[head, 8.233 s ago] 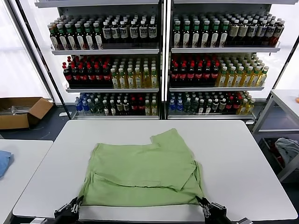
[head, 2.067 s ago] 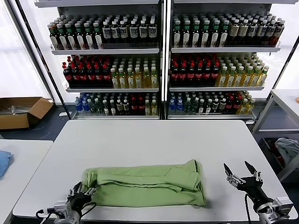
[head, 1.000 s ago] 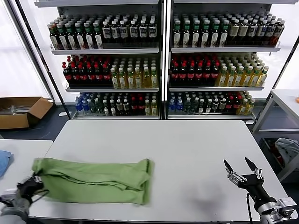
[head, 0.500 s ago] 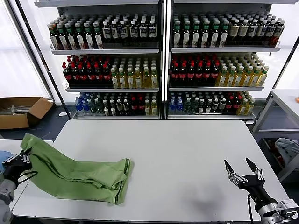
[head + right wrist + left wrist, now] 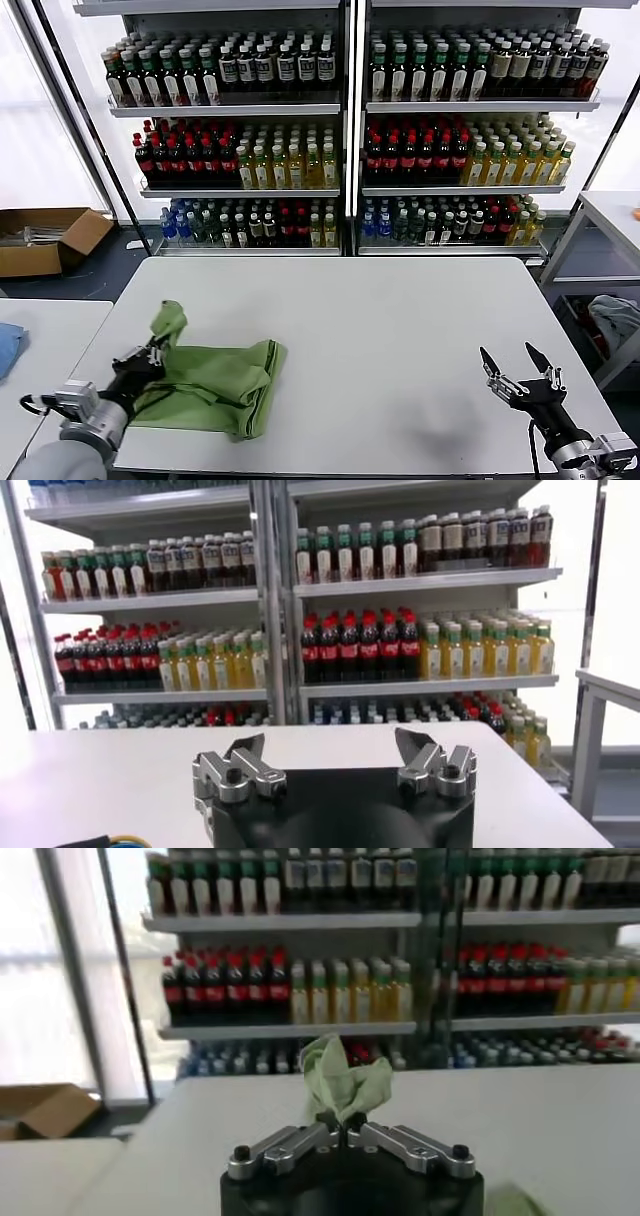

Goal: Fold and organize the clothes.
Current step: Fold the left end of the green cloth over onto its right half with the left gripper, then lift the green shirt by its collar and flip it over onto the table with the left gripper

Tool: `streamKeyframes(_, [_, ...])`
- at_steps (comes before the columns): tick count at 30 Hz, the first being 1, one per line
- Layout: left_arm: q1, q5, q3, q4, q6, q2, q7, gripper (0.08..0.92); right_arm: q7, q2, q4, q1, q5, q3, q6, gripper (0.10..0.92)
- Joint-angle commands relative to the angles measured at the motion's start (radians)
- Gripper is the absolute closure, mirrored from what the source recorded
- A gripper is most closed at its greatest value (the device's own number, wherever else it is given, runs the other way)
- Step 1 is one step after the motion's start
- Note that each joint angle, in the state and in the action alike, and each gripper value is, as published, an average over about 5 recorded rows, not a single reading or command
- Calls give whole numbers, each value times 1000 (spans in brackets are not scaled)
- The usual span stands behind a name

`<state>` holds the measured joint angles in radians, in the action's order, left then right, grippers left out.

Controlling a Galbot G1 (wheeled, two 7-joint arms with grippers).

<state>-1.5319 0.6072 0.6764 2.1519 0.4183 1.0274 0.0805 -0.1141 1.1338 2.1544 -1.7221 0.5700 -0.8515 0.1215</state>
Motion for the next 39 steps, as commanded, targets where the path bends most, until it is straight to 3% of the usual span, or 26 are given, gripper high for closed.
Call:
streamKeyframes(1, [-2,-25,-237,-23,13,81,-51,907,-1,5,-4,0,-5,3,0,203])
streamKeyframes(11, [48,-81,-320,-104,41,158,-15,883,-8,17,-9,-20,-11,1,-11,203])
streamKeyframes(19, [49,-80,-350,-48,-6,180,42,666,-9,22,-6,-19,-15,7,-11,203])
streamKeyframes(27, [-8,39,-231,112,-29,152,-44,432,-10,26,-4,-21,-14,5,-13,203])
streamKeyframes(34, [4,-54,-31,-39,-80,52,-53,236,-13,30,-5,-33,-11,15,-25,203])
streamKeyframes(39, [-22,-139,-39,-134,-148,65,-59,180,-11,33,0,-34,1,21,-23,203])
